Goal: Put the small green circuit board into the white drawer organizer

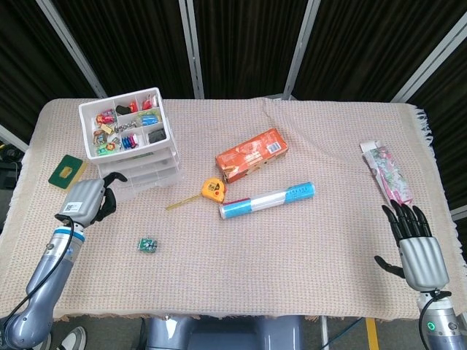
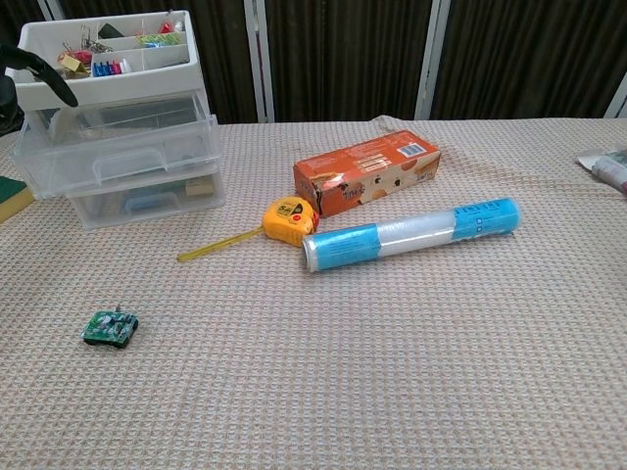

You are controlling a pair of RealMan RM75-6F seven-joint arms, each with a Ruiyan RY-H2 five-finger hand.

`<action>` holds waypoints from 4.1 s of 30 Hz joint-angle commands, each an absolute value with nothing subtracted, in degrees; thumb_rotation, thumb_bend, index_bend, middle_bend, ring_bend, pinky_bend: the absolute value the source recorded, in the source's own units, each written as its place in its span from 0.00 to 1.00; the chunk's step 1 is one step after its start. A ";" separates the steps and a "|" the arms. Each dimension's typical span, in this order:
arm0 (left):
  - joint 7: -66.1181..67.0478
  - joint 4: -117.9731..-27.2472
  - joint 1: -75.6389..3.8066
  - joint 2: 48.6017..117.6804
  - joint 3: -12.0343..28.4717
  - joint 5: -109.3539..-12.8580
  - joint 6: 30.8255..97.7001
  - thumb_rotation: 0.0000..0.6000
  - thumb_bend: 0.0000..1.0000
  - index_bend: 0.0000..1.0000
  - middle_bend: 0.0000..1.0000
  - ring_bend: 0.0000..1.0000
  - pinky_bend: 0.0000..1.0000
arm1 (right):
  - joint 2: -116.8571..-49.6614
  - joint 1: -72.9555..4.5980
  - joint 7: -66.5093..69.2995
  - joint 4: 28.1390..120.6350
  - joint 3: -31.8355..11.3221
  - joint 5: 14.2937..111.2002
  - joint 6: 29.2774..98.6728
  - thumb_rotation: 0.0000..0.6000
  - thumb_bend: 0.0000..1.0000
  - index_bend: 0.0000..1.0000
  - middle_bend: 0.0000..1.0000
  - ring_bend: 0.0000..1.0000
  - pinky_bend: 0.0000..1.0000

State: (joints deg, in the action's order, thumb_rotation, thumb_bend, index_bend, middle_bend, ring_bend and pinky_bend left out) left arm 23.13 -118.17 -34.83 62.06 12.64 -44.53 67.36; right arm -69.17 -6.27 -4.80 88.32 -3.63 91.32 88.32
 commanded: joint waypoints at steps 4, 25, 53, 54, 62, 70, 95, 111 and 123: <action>23.08 -119.80 -31.45 60.19 9.15 -54.23 71.33 1.00 0.37 0.26 0.89 0.87 0.66 | -69.20 -6.23 -4.94 88.32 -3.68 91.22 88.36 1.00 0.01 0.01 0.00 0.00 0.00; 28.66 -114.58 -25.75 62.09 -3.00 -69.53 68.34 1.00 0.07 0.27 0.97 0.91 0.68 | -69.29 -6.26 -5.41 88.56 -3.78 90.84 88.11 1.00 0.01 0.01 0.00 0.00 0.00; 40.78 -106.34 -27.45 73.08 -3.74 -68.14 66.46 1.00 0.00 0.24 0.82 0.77 0.59 | -69.25 -6.24 -4.83 88.46 -3.82 90.95 88.27 1.00 0.01 0.01 0.00 0.00 0.00; 41.05 -106.07 -27.55 73.41 -3.63 -67.84 66.30 1.00 0.00 0.25 0.82 0.78 0.59 | -69.26 -6.25 -4.84 88.45 -3.82 90.97 88.27 1.00 0.01 0.01 0.00 0.00 0.00; 45.22 -102.66 -29.43 77.48 -2.31 -63.56 64.12 1.00 0.00 0.33 0.91 0.85 0.65 | -69.23 -6.21 -4.81 88.42 -3.84 90.94 88.32 1.00 0.01 0.01 0.00 0.00 0.00; 47.46 -99.11 -30.88 82.46 -0.63 -59.21 63.15 1.00 0.02 0.41 0.96 0.88 0.68 | -69.17 -6.23 -4.50 88.32 -3.79 91.10 88.35 1.00 0.01 0.01 0.00 0.00 0.00; 49.08 -97.02 -33.04 87.62 0.08 -54.50 63.47 1.00 0.50 0.52 0.97 0.89 0.69 | -68.99 -6.25 -3.89 88.45 -3.70 91.18 88.26 1.00 0.01 0.01 0.00 0.00 0.00; 40.96 -109.78 -32.63 79.94 3.36 -67.43 69.57 1.00 0.50 0.55 0.97 0.89 0.69 | -69.00 -6.22 -4.21 88.50 -3.64 91.13 88.18 1.00 0.01 0.01 0.00 0.00 0.00; 43.04 -118.24 -33.50 73.07 8.00 -69.69 73.28 1.00 0.50 0.55 0.97 0.89 0.69 | -69.05 -6.26 -4.29 88.43 -3.69 91.04 88.10 1.00 0.01 0.01 0.00 0.00 0.00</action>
State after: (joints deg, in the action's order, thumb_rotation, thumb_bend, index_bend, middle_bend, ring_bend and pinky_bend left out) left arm 42.77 -117.64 -33.16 74.06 6.77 -70.74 72.84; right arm -69.05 -6.25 -4.30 88.44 -3.69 91.05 88.10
